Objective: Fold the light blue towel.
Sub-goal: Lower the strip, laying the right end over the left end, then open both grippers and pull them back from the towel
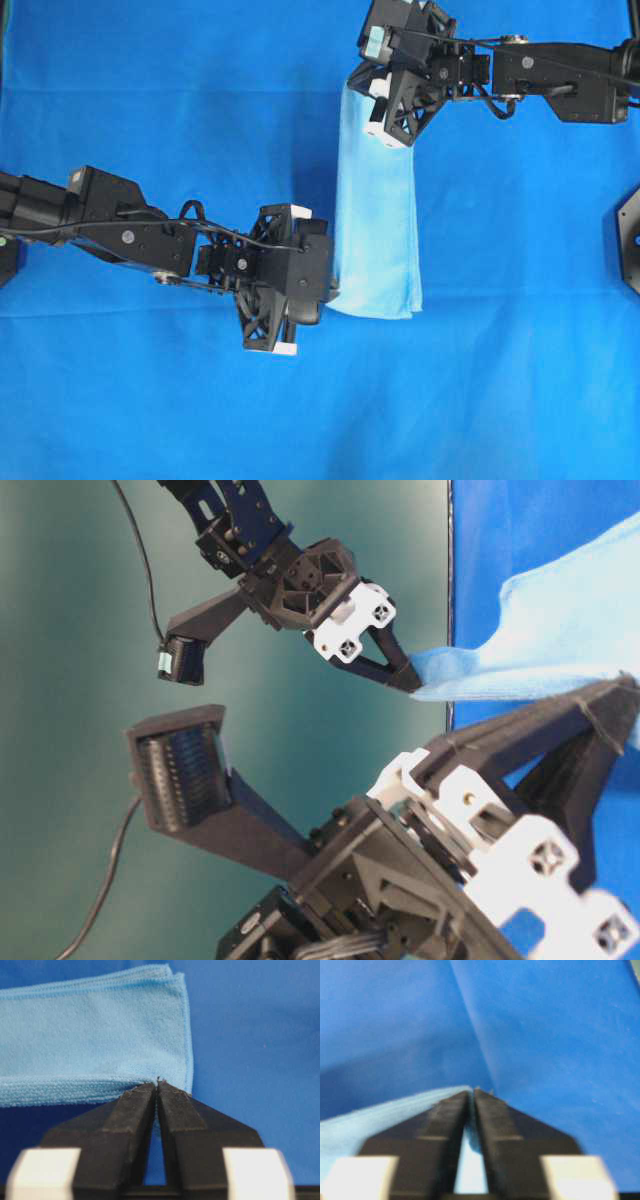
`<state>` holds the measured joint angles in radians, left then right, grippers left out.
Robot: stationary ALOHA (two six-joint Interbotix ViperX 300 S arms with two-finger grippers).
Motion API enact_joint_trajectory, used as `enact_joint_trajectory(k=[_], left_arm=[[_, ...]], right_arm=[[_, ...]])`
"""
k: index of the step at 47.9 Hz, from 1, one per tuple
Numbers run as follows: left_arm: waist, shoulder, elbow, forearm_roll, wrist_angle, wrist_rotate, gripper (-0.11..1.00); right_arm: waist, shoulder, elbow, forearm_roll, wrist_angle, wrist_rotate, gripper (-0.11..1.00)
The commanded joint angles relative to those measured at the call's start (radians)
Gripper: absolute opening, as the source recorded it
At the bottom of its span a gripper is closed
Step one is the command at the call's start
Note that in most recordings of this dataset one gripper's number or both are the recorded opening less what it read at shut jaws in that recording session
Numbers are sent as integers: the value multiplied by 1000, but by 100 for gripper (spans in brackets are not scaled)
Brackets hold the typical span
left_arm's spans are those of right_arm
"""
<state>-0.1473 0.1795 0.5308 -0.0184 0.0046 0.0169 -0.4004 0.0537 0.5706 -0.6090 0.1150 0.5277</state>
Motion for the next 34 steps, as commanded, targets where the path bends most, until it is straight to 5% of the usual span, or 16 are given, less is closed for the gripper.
enact_joint_trajectory(k=[1,7,13,34], left_arm=[[5,-46,0,-3,-6,3,19],[29,-91,18,-2,29,8,56],[43,-158,41,-3,75,9,84],[123,-414,255,-2,15,9,75]], right_arm=[[-11,-12,-29,-3,3,2,30],[-14,-15,-29,-5,15,0,64],[-14,-38,-23,-6,18,-2,61],[2,-301,135,3,25,34,61]])
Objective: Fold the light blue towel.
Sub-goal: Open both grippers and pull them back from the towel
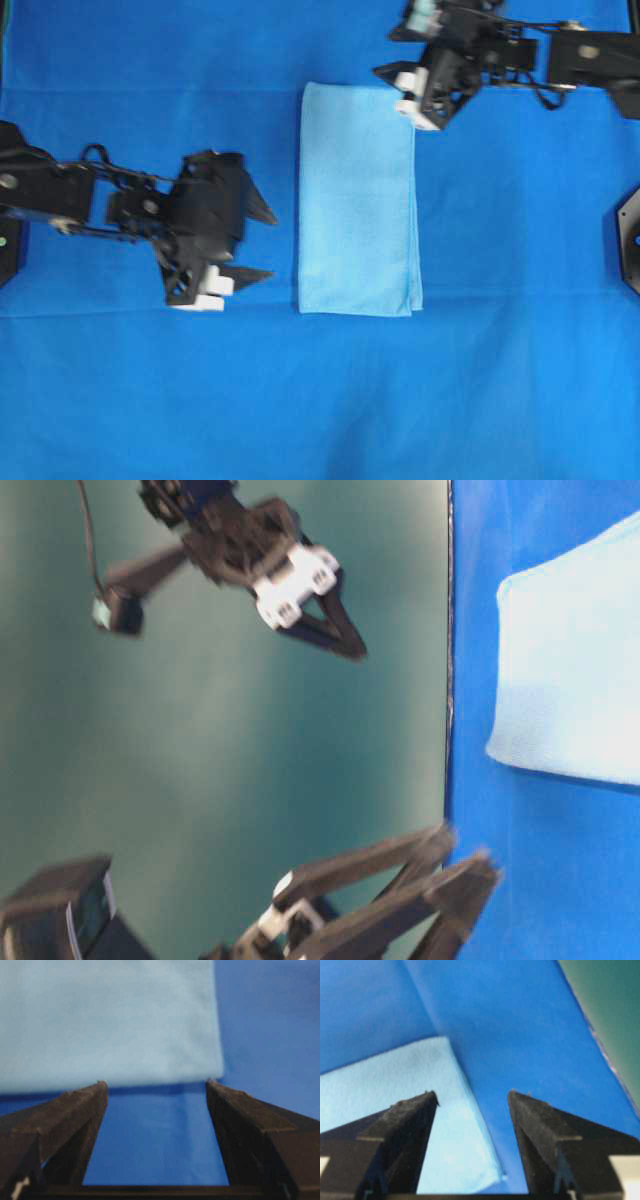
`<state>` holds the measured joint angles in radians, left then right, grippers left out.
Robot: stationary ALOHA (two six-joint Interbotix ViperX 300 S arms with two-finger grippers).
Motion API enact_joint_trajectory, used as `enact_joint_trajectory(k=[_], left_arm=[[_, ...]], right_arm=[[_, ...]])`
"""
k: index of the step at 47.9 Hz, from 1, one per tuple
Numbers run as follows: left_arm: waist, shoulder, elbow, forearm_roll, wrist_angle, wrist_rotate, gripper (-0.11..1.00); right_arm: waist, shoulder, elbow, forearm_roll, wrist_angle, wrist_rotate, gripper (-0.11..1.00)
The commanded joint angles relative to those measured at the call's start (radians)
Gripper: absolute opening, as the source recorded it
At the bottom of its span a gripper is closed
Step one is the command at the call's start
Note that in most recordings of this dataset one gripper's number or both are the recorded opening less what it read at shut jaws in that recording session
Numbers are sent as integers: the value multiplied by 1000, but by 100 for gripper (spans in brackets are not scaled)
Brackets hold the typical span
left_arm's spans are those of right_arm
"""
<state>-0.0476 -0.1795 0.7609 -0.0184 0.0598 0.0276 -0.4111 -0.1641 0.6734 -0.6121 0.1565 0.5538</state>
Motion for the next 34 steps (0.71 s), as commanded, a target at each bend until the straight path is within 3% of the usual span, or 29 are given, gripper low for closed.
enact_joint_trajectory(k=[1,17,25,34], left_arm=[[31,-64,38,-2,-57,-2,75],[140,-244,279,-3,-416,-2,75],[160,-310,351,-3,-462,-3,75],[175,-308,350,-3,-468,-5,75]], right_arm=[[15,-98,48,6,-25,11,61],[74,-382,322,14,-192,84,61],[75,-489,439,34,-249,107,61],[74,-503,446,44,-252,107,61]])
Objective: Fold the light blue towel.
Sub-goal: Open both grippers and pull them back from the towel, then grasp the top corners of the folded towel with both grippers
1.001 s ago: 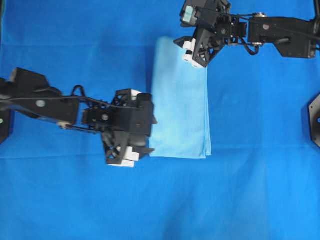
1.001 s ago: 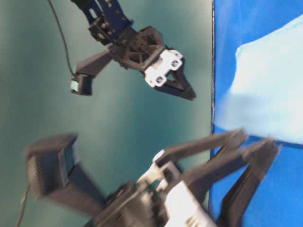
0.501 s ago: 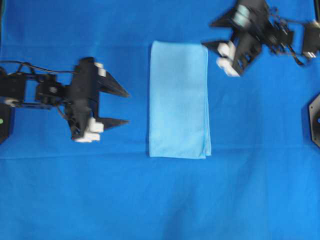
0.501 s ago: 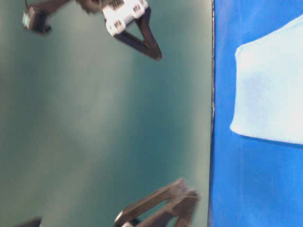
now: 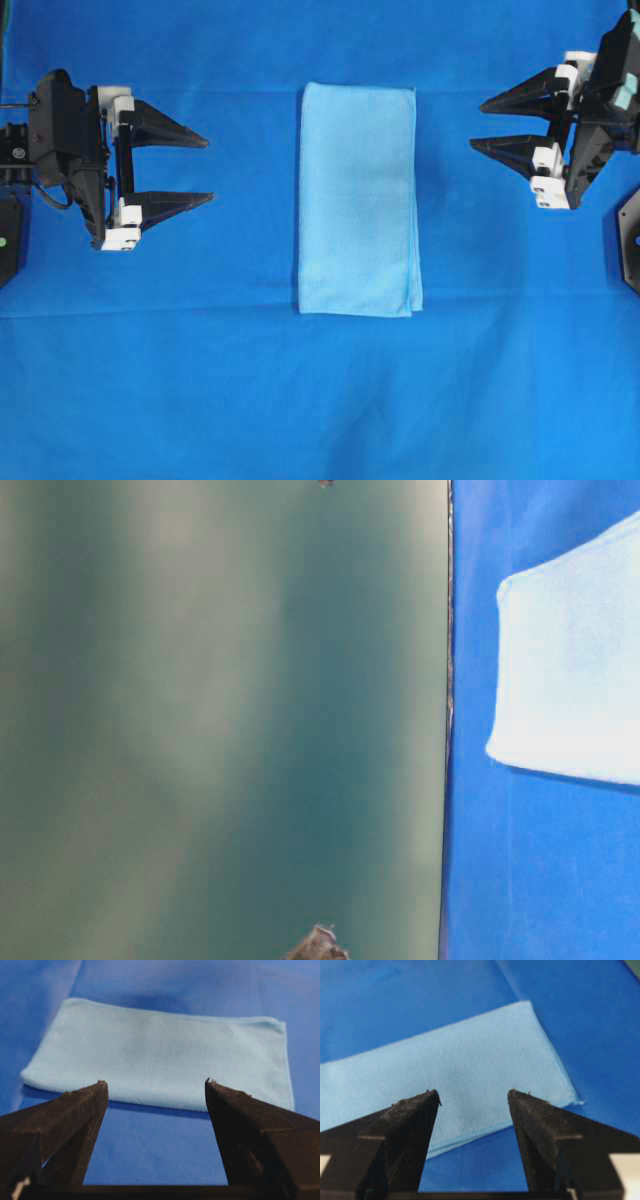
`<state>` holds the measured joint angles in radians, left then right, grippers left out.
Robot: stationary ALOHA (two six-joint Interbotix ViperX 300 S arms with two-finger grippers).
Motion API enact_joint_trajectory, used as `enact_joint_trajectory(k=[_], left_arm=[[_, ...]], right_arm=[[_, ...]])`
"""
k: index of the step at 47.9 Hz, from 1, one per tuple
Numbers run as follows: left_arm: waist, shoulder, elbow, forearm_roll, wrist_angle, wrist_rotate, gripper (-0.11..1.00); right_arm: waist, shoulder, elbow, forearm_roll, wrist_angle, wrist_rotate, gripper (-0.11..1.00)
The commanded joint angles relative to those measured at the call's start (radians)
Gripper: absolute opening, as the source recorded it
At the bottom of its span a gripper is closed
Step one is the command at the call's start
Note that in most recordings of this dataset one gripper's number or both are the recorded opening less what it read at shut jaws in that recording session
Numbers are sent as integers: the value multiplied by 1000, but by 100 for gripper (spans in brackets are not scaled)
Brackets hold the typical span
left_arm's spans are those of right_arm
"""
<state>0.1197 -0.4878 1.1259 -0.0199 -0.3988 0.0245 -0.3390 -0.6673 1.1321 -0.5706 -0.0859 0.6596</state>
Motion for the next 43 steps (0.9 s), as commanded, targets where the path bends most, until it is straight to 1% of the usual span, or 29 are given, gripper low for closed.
enact_joint_trajectory(k=[1,16,19,23,28,34,43], left_arm=[[8,3,-17,-2,-8,0,75],[8,28,-31,-2,-5,0,75],[15,38,-40,-2,-9,0,75],[38,69,-63,-2,-18,0,75],[83,141,-115,-2,-20,3,74],[150,261,-201,0,-15,12,73],[225,442,-314,-2,-17,26,73]], right_arm=[[2,2,-12,5,-8,2,61],[-3,17,-15,5,-5,0,61],[-14,20,-21,5,6,0,61],[-48,40,-35,3,31,0,61],[-103,104,-72,-6,51,-14,61],[-158,213,-121,-38,54,-21,61],[-195,408,-224,-81,55,-28,61]])
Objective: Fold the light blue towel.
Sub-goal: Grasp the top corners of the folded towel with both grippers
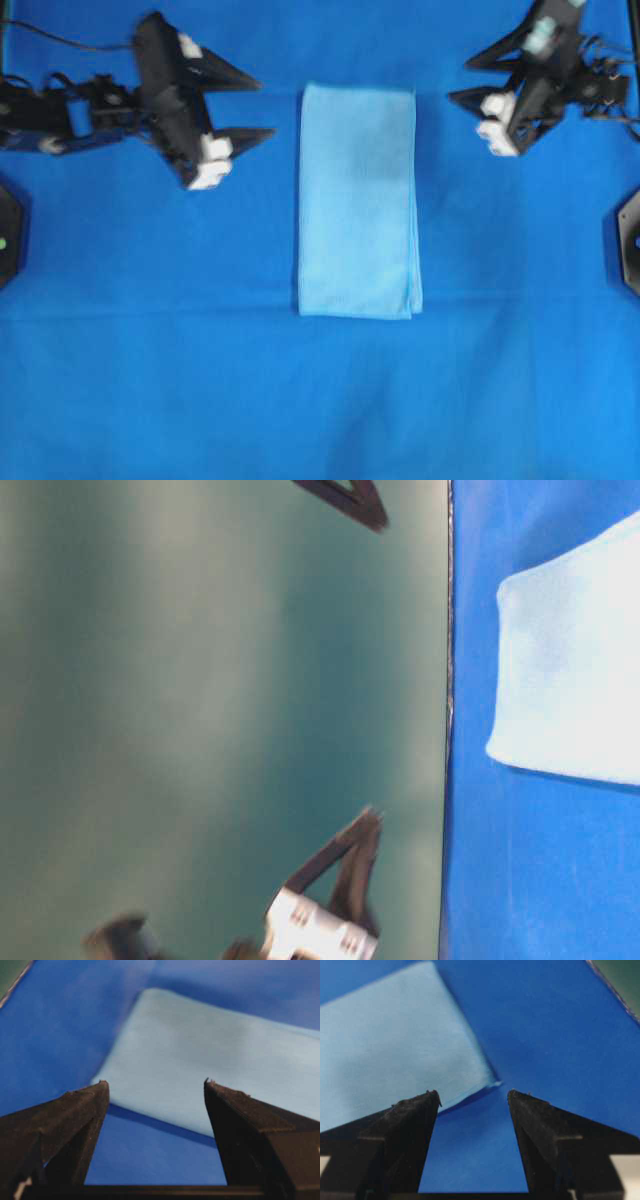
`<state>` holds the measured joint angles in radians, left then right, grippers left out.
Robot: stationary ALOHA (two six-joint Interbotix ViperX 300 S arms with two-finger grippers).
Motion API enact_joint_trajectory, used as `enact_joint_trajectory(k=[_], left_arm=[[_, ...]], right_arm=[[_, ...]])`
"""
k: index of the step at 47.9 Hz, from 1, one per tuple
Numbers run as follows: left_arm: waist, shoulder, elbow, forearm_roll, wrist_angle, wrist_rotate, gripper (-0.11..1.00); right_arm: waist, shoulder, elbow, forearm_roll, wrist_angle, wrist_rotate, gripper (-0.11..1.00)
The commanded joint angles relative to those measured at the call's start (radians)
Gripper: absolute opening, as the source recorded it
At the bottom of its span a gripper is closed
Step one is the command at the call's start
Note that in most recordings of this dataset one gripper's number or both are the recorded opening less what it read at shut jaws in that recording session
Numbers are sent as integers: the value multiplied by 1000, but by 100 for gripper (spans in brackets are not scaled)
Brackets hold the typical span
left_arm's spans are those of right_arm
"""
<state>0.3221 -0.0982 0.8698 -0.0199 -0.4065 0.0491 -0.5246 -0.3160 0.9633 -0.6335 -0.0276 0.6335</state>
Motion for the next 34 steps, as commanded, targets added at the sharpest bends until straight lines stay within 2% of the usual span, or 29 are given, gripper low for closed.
enact_joint_trajectory(k=[1,15,34], left_arm=[[29,69,-69,-2,-9,2,73],[87,278,-189,-2,-14,2,73],[121,449,-268,0,-14,2,72]], right_arm=[[-12,75,-67,-26,-3,-2,61],[-17,328,-196,-51,-8,-2,61],[-38,476,-238,-61,-3,-2,61]])
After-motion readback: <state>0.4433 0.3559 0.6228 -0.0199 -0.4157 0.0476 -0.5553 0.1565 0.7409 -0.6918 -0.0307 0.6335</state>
